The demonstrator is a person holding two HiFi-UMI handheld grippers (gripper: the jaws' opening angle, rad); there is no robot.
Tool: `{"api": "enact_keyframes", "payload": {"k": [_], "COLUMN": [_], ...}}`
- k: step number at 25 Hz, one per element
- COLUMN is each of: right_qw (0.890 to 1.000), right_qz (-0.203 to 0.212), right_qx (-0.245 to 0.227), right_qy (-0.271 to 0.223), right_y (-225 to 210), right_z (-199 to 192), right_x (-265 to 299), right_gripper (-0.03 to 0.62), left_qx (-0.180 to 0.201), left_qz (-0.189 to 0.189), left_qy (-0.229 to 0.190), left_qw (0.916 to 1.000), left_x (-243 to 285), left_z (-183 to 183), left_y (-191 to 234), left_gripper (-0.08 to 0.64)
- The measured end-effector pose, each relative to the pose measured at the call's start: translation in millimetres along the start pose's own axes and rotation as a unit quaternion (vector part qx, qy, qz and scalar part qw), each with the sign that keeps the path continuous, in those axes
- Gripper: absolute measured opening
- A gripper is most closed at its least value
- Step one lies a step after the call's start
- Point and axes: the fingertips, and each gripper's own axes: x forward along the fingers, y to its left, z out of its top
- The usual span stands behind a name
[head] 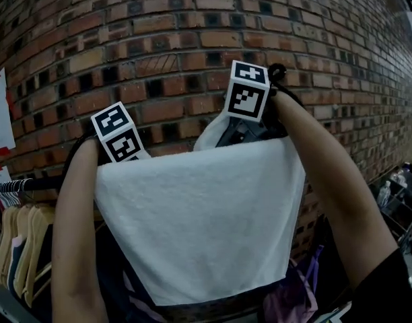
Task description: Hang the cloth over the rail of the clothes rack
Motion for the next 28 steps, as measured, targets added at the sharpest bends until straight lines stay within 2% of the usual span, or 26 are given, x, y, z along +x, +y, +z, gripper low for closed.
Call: {"api": "enact_keyframes", "payload": {"k": [2,4,6,7,9,14,19,21,23,24,26,27,28], "right_qw": [1.0,0.999,1.0,1.0,1.0,0.998,0.997,0.997,0.992,0.993,0.988,0.986,0.987], "right_qz": [-0.006,-0.005,0.015,0.012,0.003,0.003,-0.016,-0.036,-0.05,-0.078,-0.147,-0.158,-0.155], "right_qx": [-0.004,-0.01,-0.01,-0.005,-0.015,-0.007,0.012,-0.004,0.0,0.007,-0.017,-0.027,-0.026], "right_qy": [0.03,0.038,-0.004,-0.012,0.001,-0.065,-0.07,-0.065,-0.112,-0.092,0.032,0.049,0.027], "right_y": [-1,1,9,10,9,9,4,0,-3,-11,-30,-34,-33], "right_z": [-10,-13,1,3,1,11,-1,-4,9,2,-30,-33,-26], "right_x": [1,-2,-11,-15,-17,-32,-41,-45,-57,-59,-50,-45,-42], "right_gripper": [0.196,0.195,0.196,0.195,0.195,0.195,0.195,0.195,0.195,0.195,0.195,0.195,0.195], "left_qx": [-0.005,-0.011,-0.016,-0.016,-0.016,-0.021,-0.03,-0.017,-0.007,-0.004,-0.003,-0.005,-0.006], "left_qz": [0.002,-0.001,-0.005,-0.003,0.008,0.016,0.017,0.028,0.035,0.037,0.039,0.041,0.043], "left_qy": [-0.002,0.0,0.001,0.002,0.002,0.011,0.012,0.01,0.013,0.018,0.022,0.021,0.021], "left_qw": [1.0,0.9999,0.9999,0.9999,0.9998,0.9996,0.9993,0.9994,0.9993,0.9992,0.999,0.9989,0.9988], "left_x": [0,0,1,1,-1,0,-1,-3,-3,-2,-2,-3,-5], "left_z": [-1,-3,-4,-4,-5,-13,-15,-13,-12,-12,-13,-14,-14], "left_y": [1,0,-2,-1,3,4,5,8,10,11,11,10,8], "left_gripper": [0.155,0.156,0.155,0.156,0.156,0.156,0.16,0.158,0.158,0.158,0.158,0.158,0.158]}}
